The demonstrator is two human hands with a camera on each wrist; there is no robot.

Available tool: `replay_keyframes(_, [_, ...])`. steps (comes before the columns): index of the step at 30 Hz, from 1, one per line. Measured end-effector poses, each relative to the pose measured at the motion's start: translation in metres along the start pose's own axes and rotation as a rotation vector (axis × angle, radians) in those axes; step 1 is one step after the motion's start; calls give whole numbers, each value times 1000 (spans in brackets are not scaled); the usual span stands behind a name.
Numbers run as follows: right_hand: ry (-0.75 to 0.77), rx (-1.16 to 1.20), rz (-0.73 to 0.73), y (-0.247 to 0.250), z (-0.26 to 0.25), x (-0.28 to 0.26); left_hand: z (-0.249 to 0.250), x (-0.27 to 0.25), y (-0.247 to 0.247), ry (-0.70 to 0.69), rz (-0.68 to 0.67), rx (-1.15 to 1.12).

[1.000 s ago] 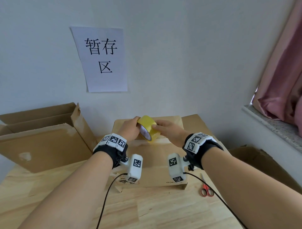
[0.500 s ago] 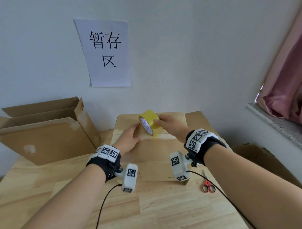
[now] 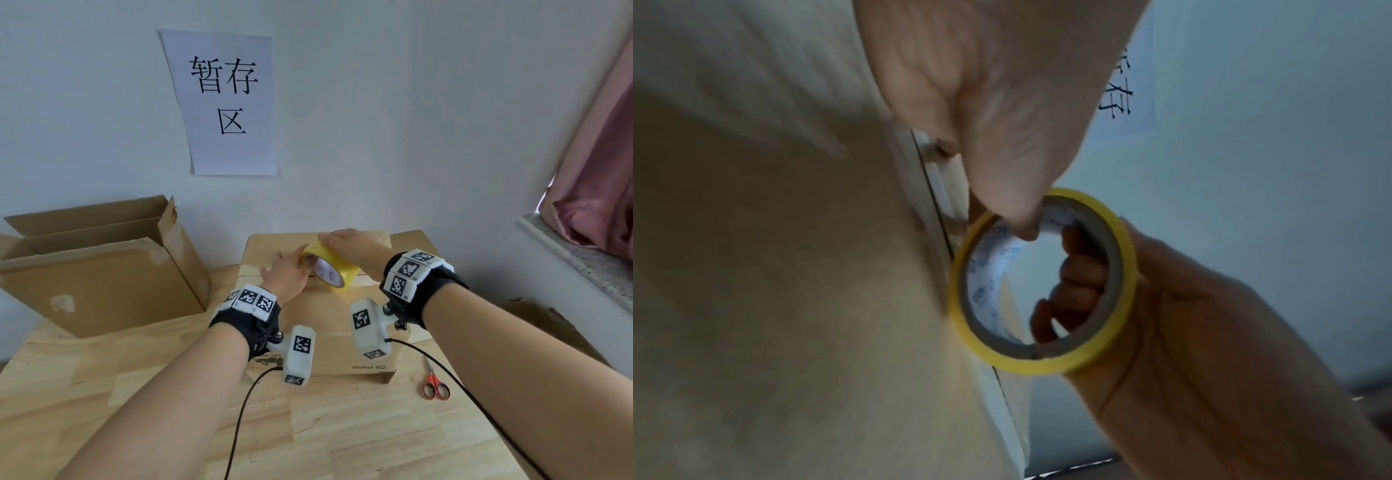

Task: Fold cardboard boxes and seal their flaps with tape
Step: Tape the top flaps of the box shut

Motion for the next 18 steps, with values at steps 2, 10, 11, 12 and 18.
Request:
replay_keyframes(2, [0,197,-24,0,12,3,5,3,-1,25,4,9])
replay_keyframes(10, [29,495,-111,1,35,-6,0,8,-5,63,4,-10])
replay_keyframes(11, [-3,483,-89,1,32,-3,1,7,-4,66,3,-19])
replay_keyframes(12, [-30,465,-69,2,28,-1,2,6,-3,64,1,-15])
replay_keyframes(18, [-152,196,-28,-4,14,0,8,-7,-2,49,-3,78])
Point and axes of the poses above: each hand's wrist, its own x-axis towards the middle knuckle, its own y-axis out of the back of the hand, z = x × y, the point moved 1 cm from there along x, towards the middle knuckle, and after that the axes turned 11 degrees about -x, right-handed, at the moved point
